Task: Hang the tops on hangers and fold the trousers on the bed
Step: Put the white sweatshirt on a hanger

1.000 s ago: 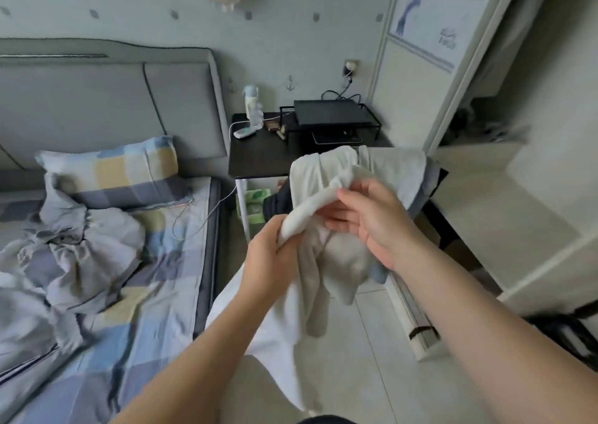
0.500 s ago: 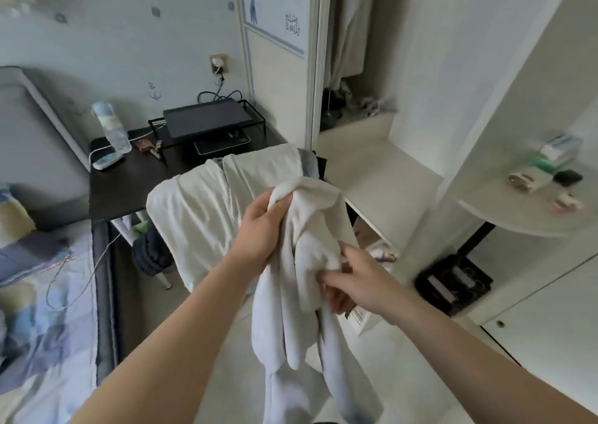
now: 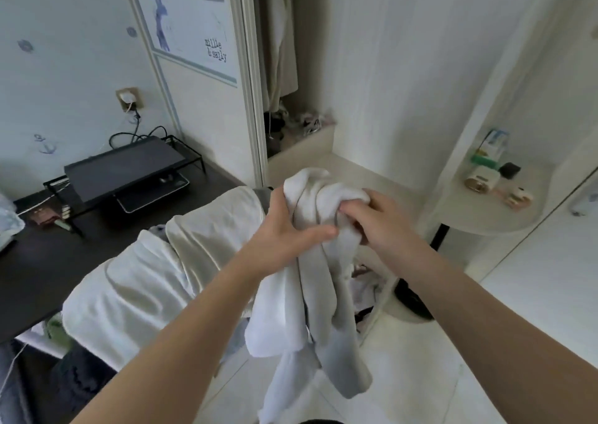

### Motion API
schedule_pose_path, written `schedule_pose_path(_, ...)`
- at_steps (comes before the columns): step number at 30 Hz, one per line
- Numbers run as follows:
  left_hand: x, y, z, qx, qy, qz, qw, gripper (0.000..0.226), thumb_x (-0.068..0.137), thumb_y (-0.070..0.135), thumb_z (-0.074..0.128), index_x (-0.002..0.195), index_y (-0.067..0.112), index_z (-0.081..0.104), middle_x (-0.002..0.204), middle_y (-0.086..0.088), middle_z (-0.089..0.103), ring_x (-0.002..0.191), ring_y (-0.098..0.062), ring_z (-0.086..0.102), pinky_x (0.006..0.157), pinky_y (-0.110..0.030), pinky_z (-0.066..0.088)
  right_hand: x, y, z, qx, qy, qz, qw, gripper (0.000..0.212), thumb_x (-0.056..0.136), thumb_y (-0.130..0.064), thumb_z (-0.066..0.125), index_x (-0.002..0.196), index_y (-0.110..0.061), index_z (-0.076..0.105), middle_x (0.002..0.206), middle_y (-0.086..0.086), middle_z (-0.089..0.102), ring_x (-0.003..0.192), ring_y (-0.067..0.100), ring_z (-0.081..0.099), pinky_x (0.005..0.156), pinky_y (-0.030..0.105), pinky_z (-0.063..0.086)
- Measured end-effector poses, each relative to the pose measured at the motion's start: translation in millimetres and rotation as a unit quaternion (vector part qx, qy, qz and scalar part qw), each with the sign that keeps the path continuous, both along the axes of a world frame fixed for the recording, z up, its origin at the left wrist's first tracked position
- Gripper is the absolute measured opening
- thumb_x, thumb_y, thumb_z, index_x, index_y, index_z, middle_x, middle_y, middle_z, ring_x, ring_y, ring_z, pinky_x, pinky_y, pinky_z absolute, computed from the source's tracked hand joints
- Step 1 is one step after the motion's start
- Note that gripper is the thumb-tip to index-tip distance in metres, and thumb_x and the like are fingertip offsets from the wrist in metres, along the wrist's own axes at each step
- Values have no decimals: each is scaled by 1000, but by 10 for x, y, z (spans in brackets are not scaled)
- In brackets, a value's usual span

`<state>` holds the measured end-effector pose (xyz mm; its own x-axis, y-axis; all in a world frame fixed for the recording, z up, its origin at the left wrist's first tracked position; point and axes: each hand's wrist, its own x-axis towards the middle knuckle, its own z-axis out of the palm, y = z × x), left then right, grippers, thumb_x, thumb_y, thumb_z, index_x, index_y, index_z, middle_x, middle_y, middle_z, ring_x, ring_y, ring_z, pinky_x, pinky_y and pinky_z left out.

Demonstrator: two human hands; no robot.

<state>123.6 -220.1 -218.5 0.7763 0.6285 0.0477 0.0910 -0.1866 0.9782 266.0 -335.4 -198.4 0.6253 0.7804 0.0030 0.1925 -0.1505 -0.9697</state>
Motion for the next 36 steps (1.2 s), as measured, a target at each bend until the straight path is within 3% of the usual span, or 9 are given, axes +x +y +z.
schedule_pose_path(3, 78, 276, 34, 65, -13, -7, 998, 87, 67, 22, 95, 132, 32, 37, 124, 19, 56, 107, 17, 56, 81, -9, 49, -45, 324, 180, 32, 5, 33, 999, 13, 85, -27, 70, 84, -13, 69, 71, -2, 65, 68, 11, 63, 65, 34, 53)
schedule_pose_path(8, 149, 946, 160, 2, -31, 11, 999, 42, 74, 31, 84, 114, 25, 71, 102, 6, 77, 95, -11, 73, 85, -38, 60, 32, 713, 177, 94, -4, 38, 995, 39, 73, -40, 79, 110, -30, 73, 115, -3, 73, 115, 16, 66, 105, 42, 51)
schedule_pose_path(11, 182, 1261, 222, -128, -54, -11, 990, 29, 84, 16, 78, 112, 16, 73, 100, -1, 78, 98, -20, 74, 86, -38, 59, 204, 729, -10, 27, -55, 57, 996, 83, 68, -49, 81, 141, -50, 42, 152, -19, 43, 142, 3, 36, 113, 33, 36)
schedule_pose_path(14, 287, 1443, 299, -231, -71, -41, 969, 37, 79, 23, 76, 114, 14, 71, 101, -5, 78, 93, -20, 75, 79, -34, 58, 300, 763, -226, -139, -82, 65, 985, 120, 66, -55, 86, 157, -45, 8, 162, -24, 15, 148, 2, 18, 116, 22, 23)
schedule_pose_path(17, 459, 1533, 375, -298, -72, -69, 949, 40, 70, 32, 69, 104, 13, 73, 93, -7, 78, 82, -20, 76, 75, -35, 56, 302, 915, -363, -155, -26, 84, 984, 104, 80, -30, 84, 157, -37, 13, 147, -21, 35, 130, 1, 39, 83, -2, 36)
schedule_pose_path(21, 756, 1621, 390, -322, -63, -78, 941, 20, 78, 23, 71, 96, 12, 72, 82, -7, 77, 69, -19, 75, 77, -37, 54, 445, 1025, -424, -149, 12, 41, 988, 54, 87, -31, 77, 135, -33, 51, 122, -21, 60, 105, -5, 59, 69, 1, 44)
schedule_pose_path(24, 1010, 1728, 323, -310, -34, -63, 948, 18, 94, 27, 60, 99, 15, 73, 88, -7, 77, 75, -20, 75, 81, -40, 54, 712, 1029, -427, -156, -42, -17, 987, 16, 91, -42, 70, 106, -39, 68, 106, -19, 69, 102, 6, 65, 78, 14, 49)
schedule_pose_path(29, 1477, 1961, 115, -264, 3, -35, 964, 37, 89, 42, 71, 121, 23, 68, 106, -2, 78, 101, -22, 73, 93, -42, 56, 1193, 996, -224, -83, -10, -78, 993, 13, 95, -40, 64, 99, -31, 73, 91, -15, 75, 89, 3, 69, 76, 22, 51)
schedule_pose_path(36, 2065, 1958, -11, -222, 28, 3, 975, 37, 86, 48, 75, 110, 20, 68, 100, 1, 78, 93, -17, 74, 79, -31, 58, 1648, 1186, -21, -23, 32, -103, 994, 20, 95, -35, 66, 104, -19, 75, 100, -2, 78, 97, 18, 73, 93, 44, 57)
